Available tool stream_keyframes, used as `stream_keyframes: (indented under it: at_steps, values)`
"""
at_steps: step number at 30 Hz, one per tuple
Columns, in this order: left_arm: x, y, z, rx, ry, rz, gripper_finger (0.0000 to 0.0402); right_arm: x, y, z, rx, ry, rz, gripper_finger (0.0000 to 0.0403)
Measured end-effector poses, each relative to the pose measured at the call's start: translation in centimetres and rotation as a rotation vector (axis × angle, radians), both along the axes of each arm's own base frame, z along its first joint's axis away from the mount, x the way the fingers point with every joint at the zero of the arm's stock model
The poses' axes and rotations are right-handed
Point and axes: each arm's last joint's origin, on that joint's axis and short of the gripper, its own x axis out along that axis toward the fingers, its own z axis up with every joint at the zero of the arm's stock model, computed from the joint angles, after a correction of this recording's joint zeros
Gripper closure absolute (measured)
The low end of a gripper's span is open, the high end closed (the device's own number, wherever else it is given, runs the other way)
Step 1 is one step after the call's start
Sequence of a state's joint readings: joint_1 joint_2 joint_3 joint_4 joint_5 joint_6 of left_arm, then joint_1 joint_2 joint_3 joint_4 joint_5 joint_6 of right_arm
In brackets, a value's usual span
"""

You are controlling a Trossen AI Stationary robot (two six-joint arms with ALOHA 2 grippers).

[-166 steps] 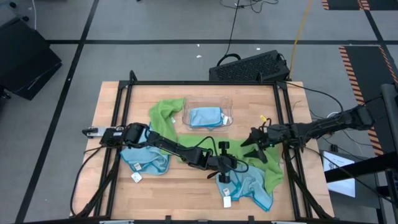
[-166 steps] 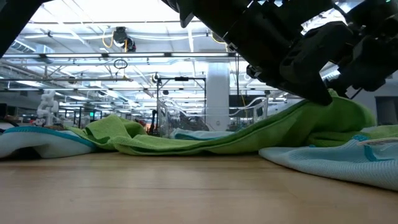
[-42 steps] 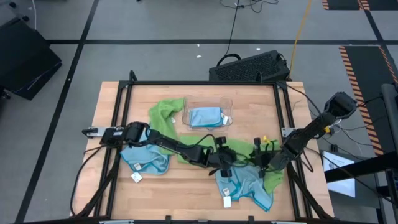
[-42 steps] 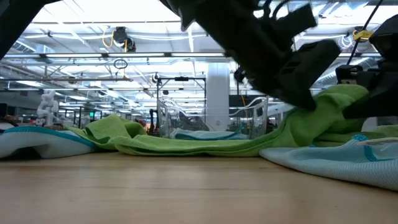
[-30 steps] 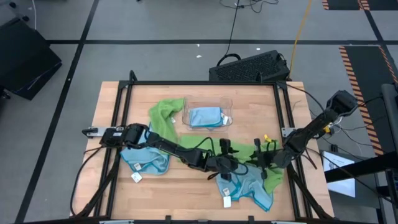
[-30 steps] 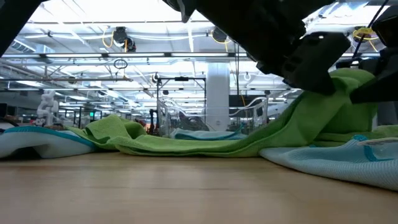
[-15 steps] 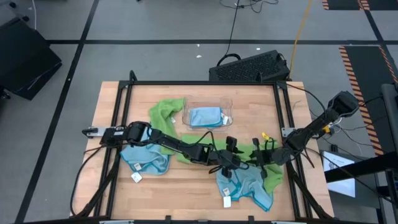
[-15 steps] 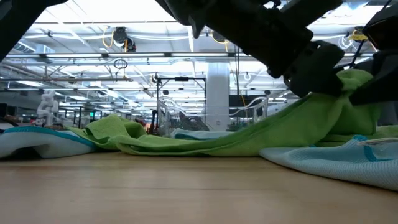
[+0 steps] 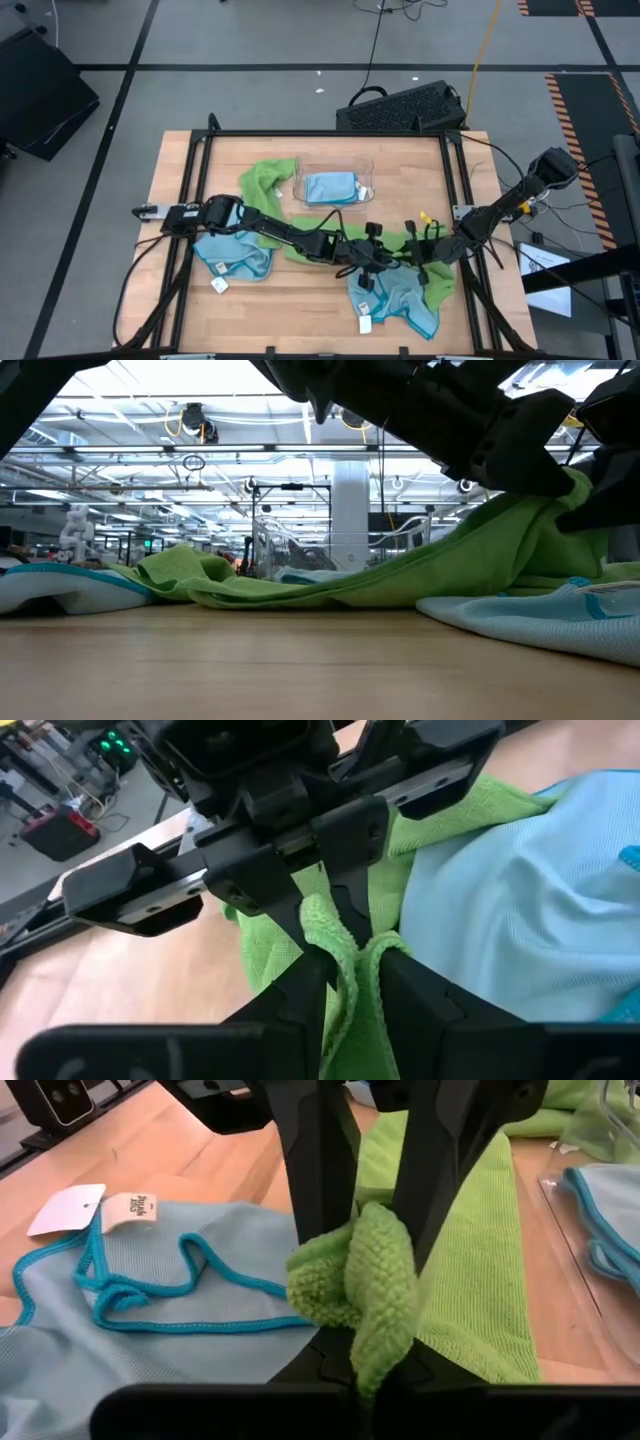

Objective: Fold microfiber towels
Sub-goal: Fold the bottom left green microfiber cloth

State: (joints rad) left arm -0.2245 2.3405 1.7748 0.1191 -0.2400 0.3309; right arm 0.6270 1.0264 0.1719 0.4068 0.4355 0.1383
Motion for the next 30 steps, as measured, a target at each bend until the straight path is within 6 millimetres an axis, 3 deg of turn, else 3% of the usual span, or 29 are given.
stream_keyframes:
  at_steps: [13, 23, 30]
  values:
    - [-0.2, -0.3, -0.1, 0.024, 0.025, -0.008, 0.0343, 0.0, 0.0, 0.0, 0.031, 0.009, 0.004, 0.0399]
    - [-0.4, -1.0, 0.1, 0.113, 0.002, 0.034, 0.0241, 0.1, 0.1, 0.2, 0.053, -0.008, 0.001, 0.0399]
    - [0.0, -1.2, -1.3, 0.128, 0.007, 0.026, 0.0225, 0.2, 0.0, 0.2, 0.085, 0.0, 0.004, 0.0399]
